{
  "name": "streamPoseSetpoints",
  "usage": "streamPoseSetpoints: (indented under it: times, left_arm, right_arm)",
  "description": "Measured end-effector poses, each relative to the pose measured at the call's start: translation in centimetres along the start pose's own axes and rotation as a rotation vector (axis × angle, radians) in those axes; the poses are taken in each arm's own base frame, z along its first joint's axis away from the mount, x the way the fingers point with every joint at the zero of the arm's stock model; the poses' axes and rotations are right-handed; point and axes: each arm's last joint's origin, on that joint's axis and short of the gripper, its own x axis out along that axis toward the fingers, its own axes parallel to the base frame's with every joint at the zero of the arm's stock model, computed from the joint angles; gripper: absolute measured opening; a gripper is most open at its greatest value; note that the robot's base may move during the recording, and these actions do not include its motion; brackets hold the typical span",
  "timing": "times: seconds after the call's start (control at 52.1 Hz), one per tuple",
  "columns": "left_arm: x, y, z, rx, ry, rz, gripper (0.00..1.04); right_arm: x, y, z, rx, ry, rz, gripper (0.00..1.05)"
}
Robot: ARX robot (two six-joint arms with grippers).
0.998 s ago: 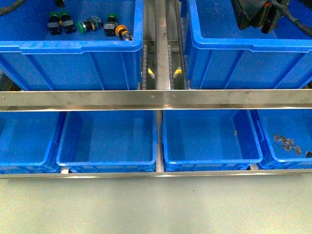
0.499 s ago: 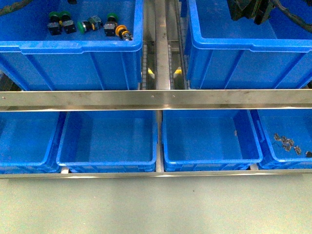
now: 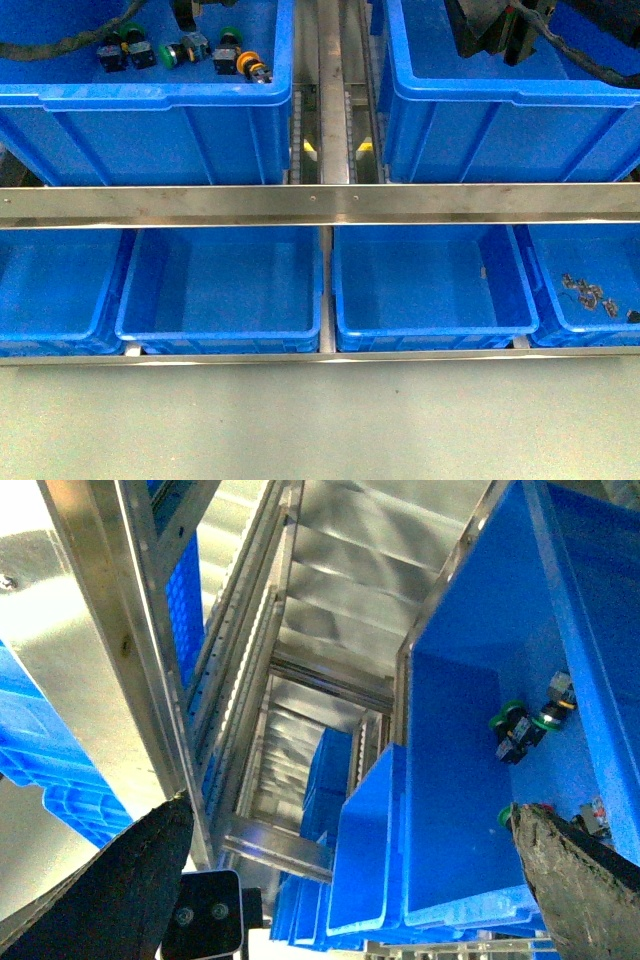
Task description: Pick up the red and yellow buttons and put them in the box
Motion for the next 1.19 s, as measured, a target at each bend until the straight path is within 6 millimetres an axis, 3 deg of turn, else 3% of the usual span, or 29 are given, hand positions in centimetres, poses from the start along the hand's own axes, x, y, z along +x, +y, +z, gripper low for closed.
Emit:
streamPoseSetpoints:
  times: [0.365, 0.614, 1.191]
  left_arm:
    - [0.3, 0.6, -0.6, -0.014, 0.004, 0.017, 0.33]
    - [0.5, 2.2, -1.3, -0.040, 0.010, 0.054, 0.33]
    - [2.0, 1.8, 0.7, 0.006, -0.047, 0.037, 0.33]
  right_arm:
    - [0.0, -0.6, 0.0, 0.002, -0.031, -0.026, 0.97]
    - [0.1, -0.4, -0.1, 0.003, -0.034, -0.022, 0.97]
    - [0.2, -0.3, -0.3, 0.004, -0.030, -0.016, 0.97]
